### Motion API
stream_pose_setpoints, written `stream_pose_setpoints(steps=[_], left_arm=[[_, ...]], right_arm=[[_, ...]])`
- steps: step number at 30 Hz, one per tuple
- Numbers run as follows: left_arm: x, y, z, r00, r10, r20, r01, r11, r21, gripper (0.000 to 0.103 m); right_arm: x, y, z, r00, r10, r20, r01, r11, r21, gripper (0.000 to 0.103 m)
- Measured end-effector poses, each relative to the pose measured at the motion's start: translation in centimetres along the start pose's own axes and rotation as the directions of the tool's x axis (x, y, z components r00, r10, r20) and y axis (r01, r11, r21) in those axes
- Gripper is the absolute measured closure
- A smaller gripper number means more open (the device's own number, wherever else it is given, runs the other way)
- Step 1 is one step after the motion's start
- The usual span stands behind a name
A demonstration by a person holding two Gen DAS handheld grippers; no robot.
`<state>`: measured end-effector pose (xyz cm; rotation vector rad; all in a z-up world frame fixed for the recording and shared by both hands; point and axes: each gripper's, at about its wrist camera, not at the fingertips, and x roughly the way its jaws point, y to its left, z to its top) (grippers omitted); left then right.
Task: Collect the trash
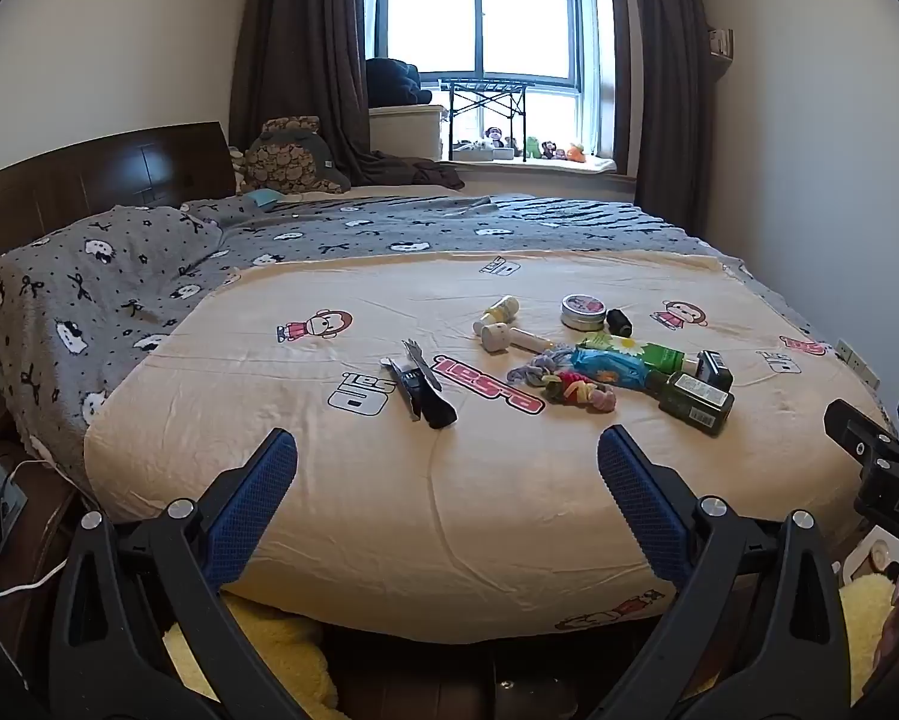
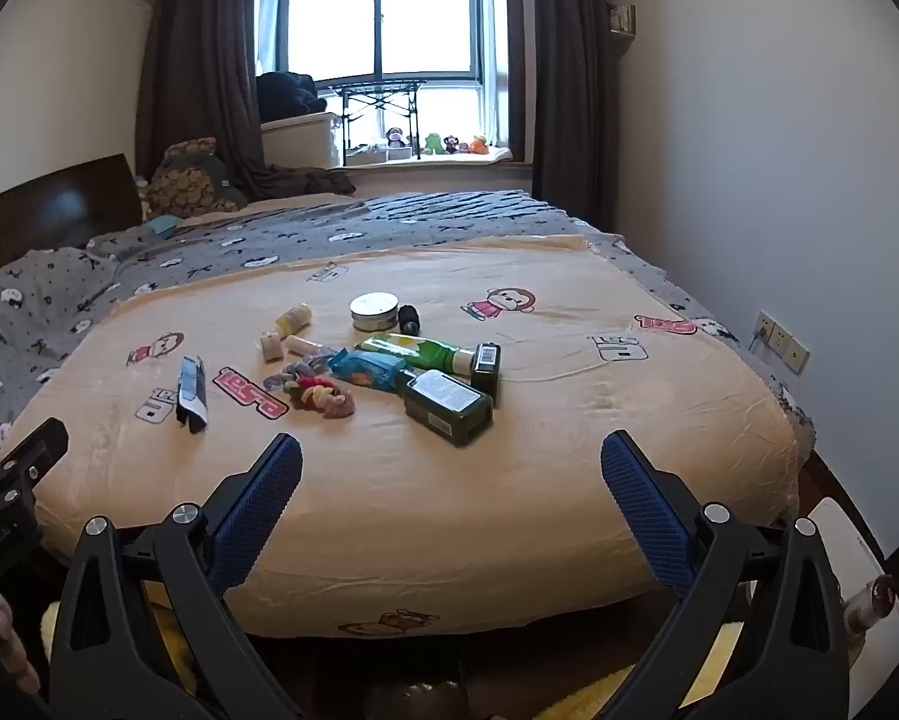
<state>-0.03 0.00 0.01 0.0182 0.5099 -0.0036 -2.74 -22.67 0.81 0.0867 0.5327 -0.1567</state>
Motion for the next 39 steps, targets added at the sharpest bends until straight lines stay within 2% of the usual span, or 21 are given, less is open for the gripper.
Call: stream_pose_setpoints(steps=[14, 16, 39], left_arm=[[-0.1, 0.5, -0.1, 1.0, 0.003, 0.001, -0.003, 1.0, -0.005, 0.008], [-0.2, 0.3, -0.2, 1.0, 0.006, 0.004, -0.006, 1.0, -0.006, 0.008], [-0.2, 0.3, 0.0, 1.0, 0.013, 0.01, -0.013, 1.0, -0.014, 0.008]], right_arm=[[0.3, -0.6, 0.2, 1.0, -0.002, 0.001, 0.002, 1.0, -0.012, 0.003], [-0.2, 0.3, -0.2, 1.0, -0.004, 0.007, 0.004, 1.0, -0.016, 0.003], [-0.4, 0.5, -0.3, 1.0, 0.007, 0.007, -0.007, 1.0, -0.018, 0.003]])
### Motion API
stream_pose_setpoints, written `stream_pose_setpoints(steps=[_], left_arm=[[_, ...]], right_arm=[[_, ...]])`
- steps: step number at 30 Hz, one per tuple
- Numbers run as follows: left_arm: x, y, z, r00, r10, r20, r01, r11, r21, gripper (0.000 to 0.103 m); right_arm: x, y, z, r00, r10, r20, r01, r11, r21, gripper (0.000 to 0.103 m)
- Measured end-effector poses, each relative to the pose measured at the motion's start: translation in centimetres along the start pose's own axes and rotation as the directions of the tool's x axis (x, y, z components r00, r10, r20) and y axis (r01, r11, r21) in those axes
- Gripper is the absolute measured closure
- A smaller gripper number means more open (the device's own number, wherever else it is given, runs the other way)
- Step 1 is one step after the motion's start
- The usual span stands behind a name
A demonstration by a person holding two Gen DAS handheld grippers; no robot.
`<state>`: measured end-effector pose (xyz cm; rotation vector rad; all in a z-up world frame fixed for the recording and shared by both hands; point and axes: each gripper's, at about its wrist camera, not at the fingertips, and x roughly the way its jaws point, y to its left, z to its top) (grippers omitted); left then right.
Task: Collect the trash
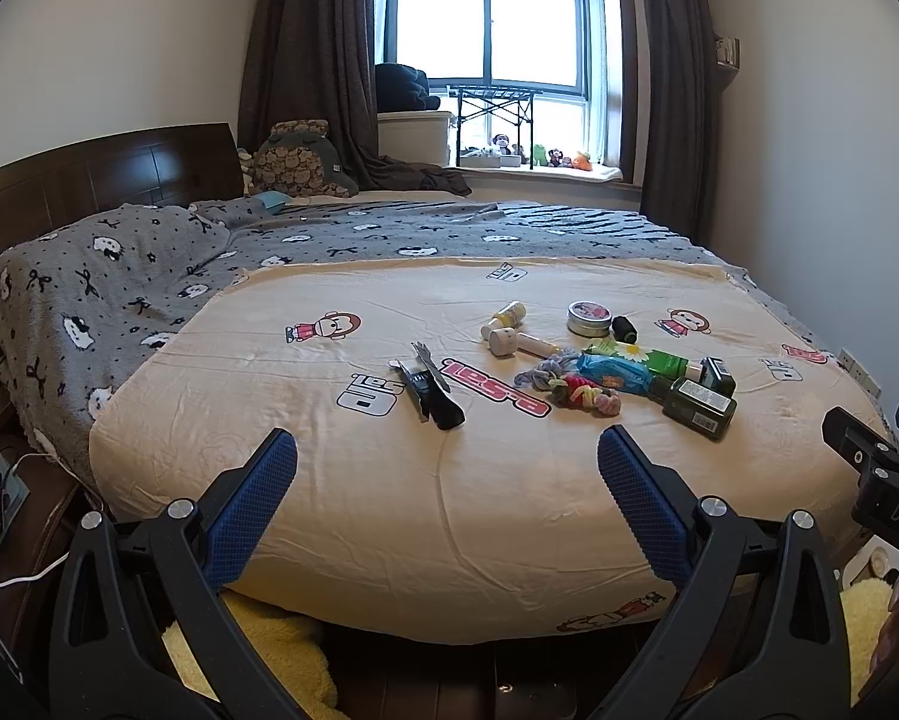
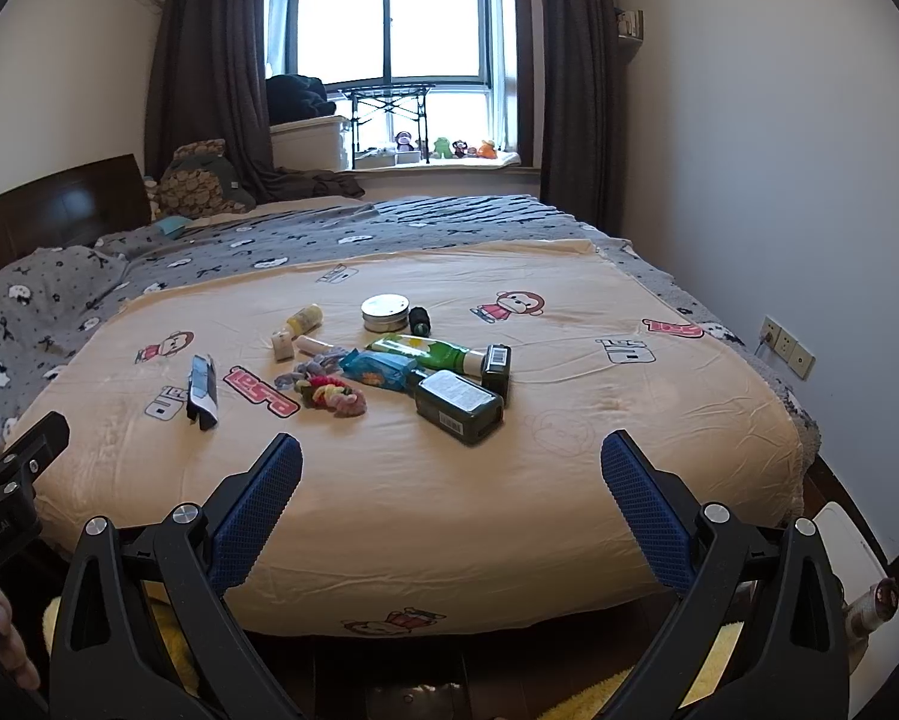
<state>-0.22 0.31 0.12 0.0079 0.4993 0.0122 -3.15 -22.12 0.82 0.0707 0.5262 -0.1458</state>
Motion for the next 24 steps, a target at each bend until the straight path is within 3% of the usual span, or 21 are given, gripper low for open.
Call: stream_pose_setpoints(steps=[24], left_arm=[[-0.01, -0.01, 0.06, 1.0, 0.003, 0.001, -0.003, 1.0, 0.002, 0.008]], right_arm=[[-0.09, 0.53, -0.03, 1.0, 0.002, -0.009, -0.002, 1.0, 0.0, 0.003]])
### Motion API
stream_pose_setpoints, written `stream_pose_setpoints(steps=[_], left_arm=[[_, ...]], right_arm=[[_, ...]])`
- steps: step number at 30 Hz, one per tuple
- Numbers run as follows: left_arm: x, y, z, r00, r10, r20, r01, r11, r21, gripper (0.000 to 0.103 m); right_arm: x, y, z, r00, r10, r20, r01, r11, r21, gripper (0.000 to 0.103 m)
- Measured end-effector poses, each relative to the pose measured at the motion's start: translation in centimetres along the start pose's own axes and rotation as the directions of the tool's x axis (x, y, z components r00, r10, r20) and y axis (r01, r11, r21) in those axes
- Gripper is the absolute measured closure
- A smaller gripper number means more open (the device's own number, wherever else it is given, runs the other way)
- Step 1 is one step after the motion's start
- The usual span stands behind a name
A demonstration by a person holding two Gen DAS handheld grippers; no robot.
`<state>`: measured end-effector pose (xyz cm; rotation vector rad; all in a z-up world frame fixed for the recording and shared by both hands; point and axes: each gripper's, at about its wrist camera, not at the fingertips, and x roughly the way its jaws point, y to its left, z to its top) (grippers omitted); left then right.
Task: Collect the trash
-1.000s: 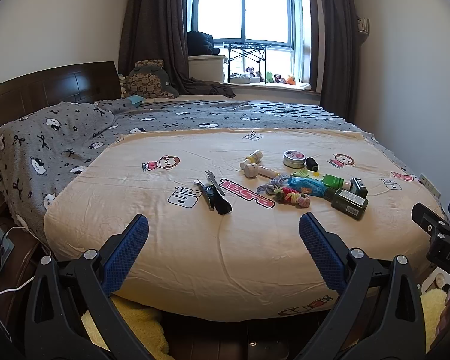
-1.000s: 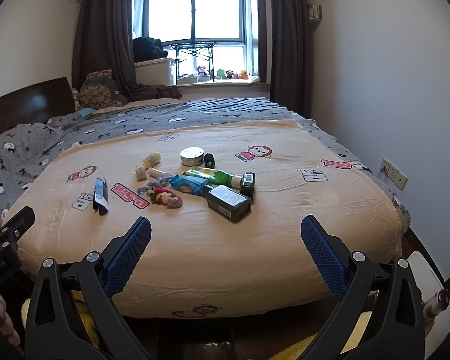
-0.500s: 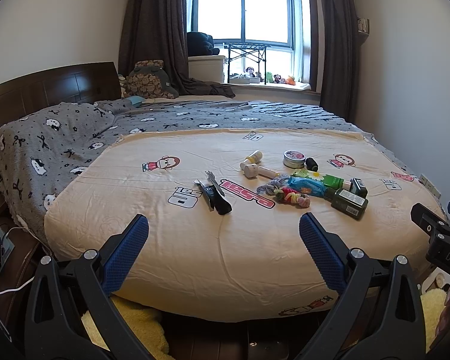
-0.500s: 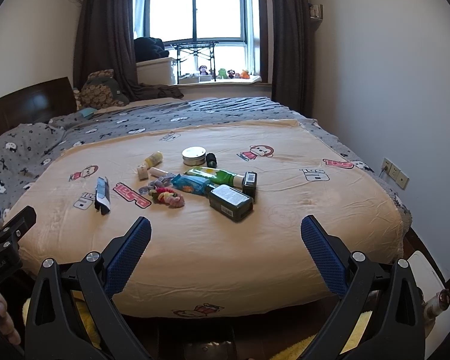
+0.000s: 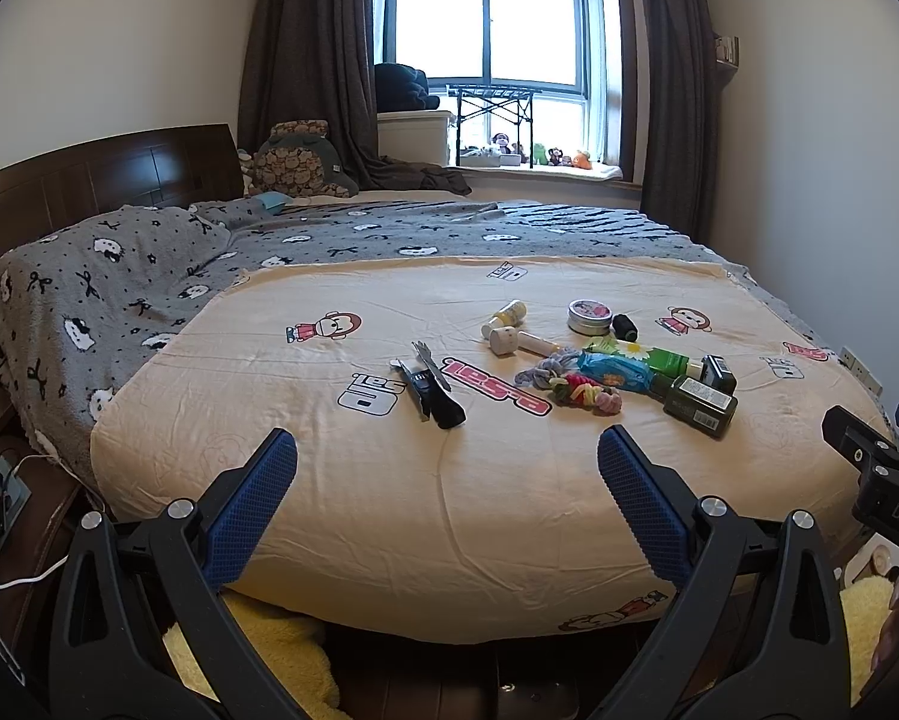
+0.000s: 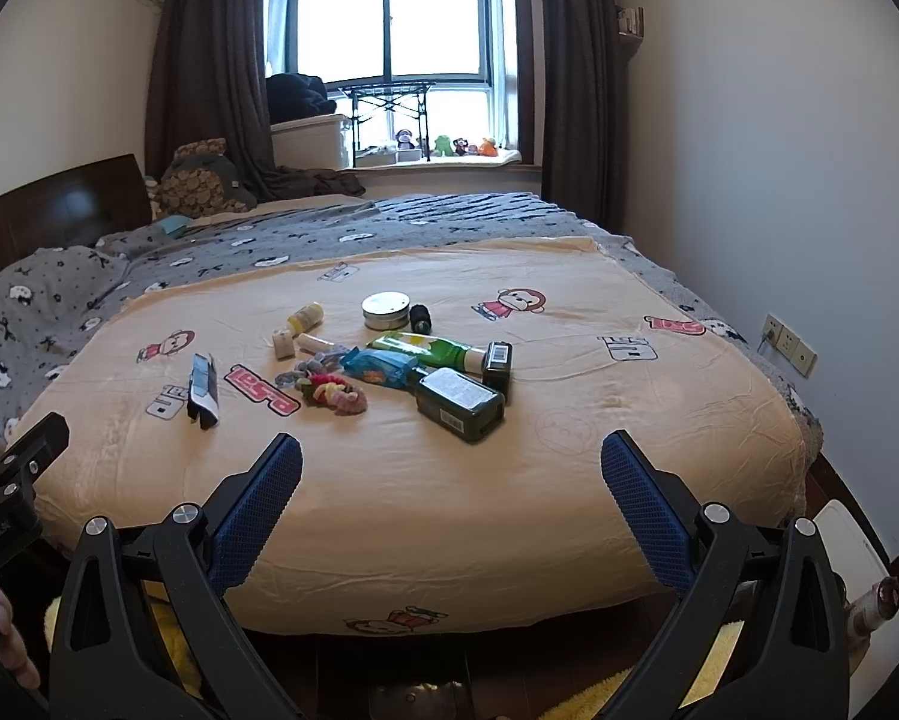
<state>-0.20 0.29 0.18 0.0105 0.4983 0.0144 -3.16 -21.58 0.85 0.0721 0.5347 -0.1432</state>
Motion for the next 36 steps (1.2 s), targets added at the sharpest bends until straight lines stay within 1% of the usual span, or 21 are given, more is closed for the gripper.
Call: stream_pose_setpoints(steps=[8, 12, 16, 18, 20, 23, 25, 26, 30, 32, 35, 36], left_arm=[[0.0, 0.0, 0.0, 1.0, 0.0, -0.001, 0.0, 1.0, 0.002, 0.008], [0.3, 0.1, -0.2, 1.0, 0.001, -0.007, -0.001, 1.0, 0.008, 0.008], [1.2, 0.2, -0.6, 1.0, 0.011, -0.022, -0.011, 1.0, 0.012, 0.008], [1.9, 0.2, -0.9, 1.0, 0.014, -0.028, -0.013, 1.0, 0.015, 0.008], [2.7, 0.2, -1.2, 0.999, 0.017, -0.039, -0.016, 1.0, 0.021, 0.008], [4.2, 0.1, -1.7, 0.998, 0.018, -0.061, -0.016, 0.999, 0.029, 0.008], [5.5, 0.2, -2.1, 0.997, 0.021, -0.079, -0.018, 0.999, 0.03, 0.008], [6.1, 0.2, -2.3, 0.996, 0.022, -0.087, -0.02, 0.999, 0.03, 0.008], [8.8, 0.8, -3.0, 0.993, 0.03, -0.115, -0.027, 0.999, 0.023, 0.008], [9.9, 1.2, -3.2, 0.993, 0.028, -0.118, -0.027, 1.0, 0.013, 0.008], [11.9, 1.9, -3.4, 0.988, 0.032, -0.151, -0.032, 0.999, -0.002, 0.008], [12.4, 2.0, -3.5, 0.987, 0.028, -0.158, -0.029, 1.0, -0.007, 0.008]], right_arm=[[0.3, -0.2, 0.1, 1.0, 0.012, -0.001, -0.012, 1.0, 0.005, 0.003], [0.9, -0.8, -0.2, 0.999, 0.051, -0.003, -0.051, 0.999, 0.013, 0.003], [1.3, -0.8, -0.6, 0.998, 0.057, 0.022, -0.057, 0.998, -0.009, 0.003], [1.9, -1.0, -0.8, 0.998, 0.06, 0.021, -0.06, 0.998, -0.007, 0.003], [2.7, -1.3, -1.1, 0.997, 0.078, 0.008, -0.078, 0.997, -0.003, 0.003], [4.0, -1.6, -1.7, 0.994, 0.108, 0.012, -0.108, 0.994, -0.019, 0.003], [5.1, -1.5, -2.1, 0.996, 0.091, 0.005, -0.09, 0.995, -0.045, 0.003], [6.0, -1.5, -2.4, 0.996, 0.084, -0.013, -0.085, 0.995, -0.05, 0.003], [8.8, -2.0, -3.0, 0.992, 0.1, -0.082, -0.102, 0.995, -0.019, 0.003], [9.9, -2.1, -3.3, 0.993, 0.081, -0.089, -0.083, 0.996, -0.021, 0.003], [11.5, -2.1, -3.6, 0.996, 0.035, -0.08, -0.04, 0.998, -0.057, 0.003], [12.3, -2.2, -3.7, 0.995, 0.024, -0.096, -0.031, 0.998, -0.063, 0.003]])
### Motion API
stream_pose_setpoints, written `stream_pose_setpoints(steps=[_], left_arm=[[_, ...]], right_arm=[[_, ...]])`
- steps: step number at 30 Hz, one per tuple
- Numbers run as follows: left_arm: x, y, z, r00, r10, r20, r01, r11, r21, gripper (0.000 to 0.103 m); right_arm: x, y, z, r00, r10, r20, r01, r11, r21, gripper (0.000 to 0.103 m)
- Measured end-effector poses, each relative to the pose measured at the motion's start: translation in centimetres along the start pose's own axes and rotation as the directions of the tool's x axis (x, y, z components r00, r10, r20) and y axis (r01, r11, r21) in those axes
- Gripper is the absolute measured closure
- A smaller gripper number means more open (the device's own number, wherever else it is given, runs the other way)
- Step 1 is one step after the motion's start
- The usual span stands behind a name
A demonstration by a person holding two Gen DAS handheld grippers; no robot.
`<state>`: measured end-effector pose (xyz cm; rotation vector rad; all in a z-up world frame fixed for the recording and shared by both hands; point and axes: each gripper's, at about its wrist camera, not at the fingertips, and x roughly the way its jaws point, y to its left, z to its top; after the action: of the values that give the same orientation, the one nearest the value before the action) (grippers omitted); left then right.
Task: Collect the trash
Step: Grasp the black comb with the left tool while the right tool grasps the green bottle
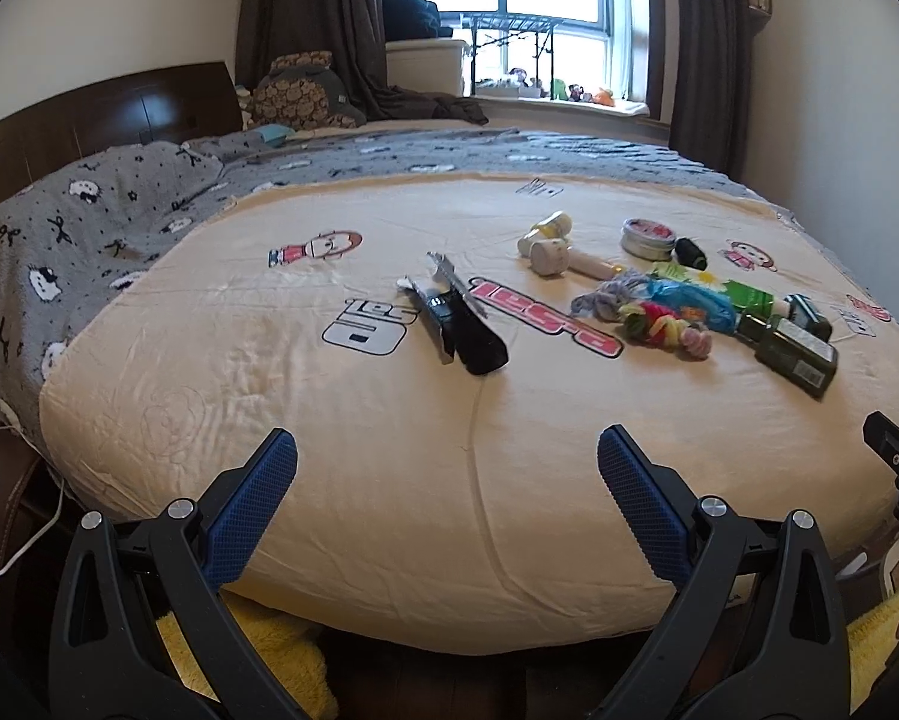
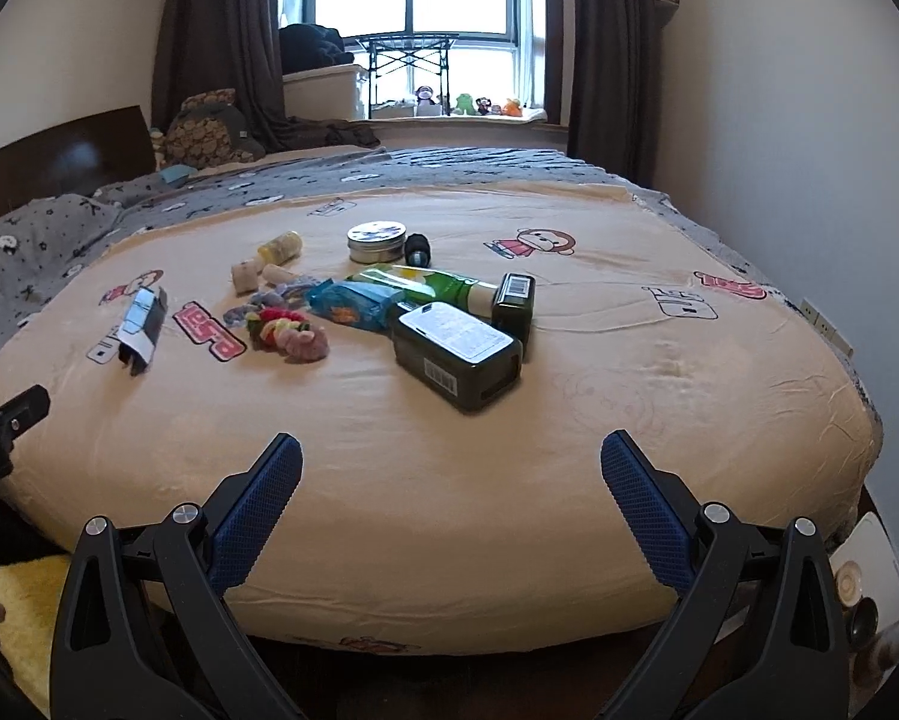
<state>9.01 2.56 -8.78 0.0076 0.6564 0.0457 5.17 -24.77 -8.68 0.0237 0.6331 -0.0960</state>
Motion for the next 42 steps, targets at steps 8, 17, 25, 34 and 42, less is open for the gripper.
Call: stream_pose_setpoints(steps=[8, 17, 25, 34, 42], left_arm=[[5.2, 0.3, 2.6, 0.998, -0.026, -0.062, 0.026, 1.0, -0.005, 0.008], [10.7, -1.1, 5.7, 0.994, 0.005, -0.108, -0.006, 1.0, -0.007, 0.012], [15.1, 0.4, 6.6, 0.985, 0.03, -0.167, -0.042, 0.997, -0.068, 0.026], [17.5, 1.0, 7.2, 0.981, 0.002, -0.195, -0.015, 0.998, -0.066, 0.037], [17.8, 1.2, 7.5, 0.981, -0.035, -0.191, 0.028, 0.999, -0.04, 0.072]], right_arm=[[5.5, -2.1, 1.1, 0.994, 0.073, -0.082, -0.067, 0.995, 0.077, 0.003], [10.3, -2.5, 3.3, 0.987, 0.123, -0.102, -0.115, 0.99, 0.079, 0.006], [10.2, -0.1, 3.6, 0.959, 0.246, -0.14, -0.243, 0.969, 0.038, 0.031], [13.1, 2.1, 5.2, 0.964, 0.216, -0.154, -0.222, 0.975, -0.018, 0.032], [15.7, 2.4, 6.9, 0.959, 0.221, -0.176, -0.23, 0.973, -0.028, 0.026]])
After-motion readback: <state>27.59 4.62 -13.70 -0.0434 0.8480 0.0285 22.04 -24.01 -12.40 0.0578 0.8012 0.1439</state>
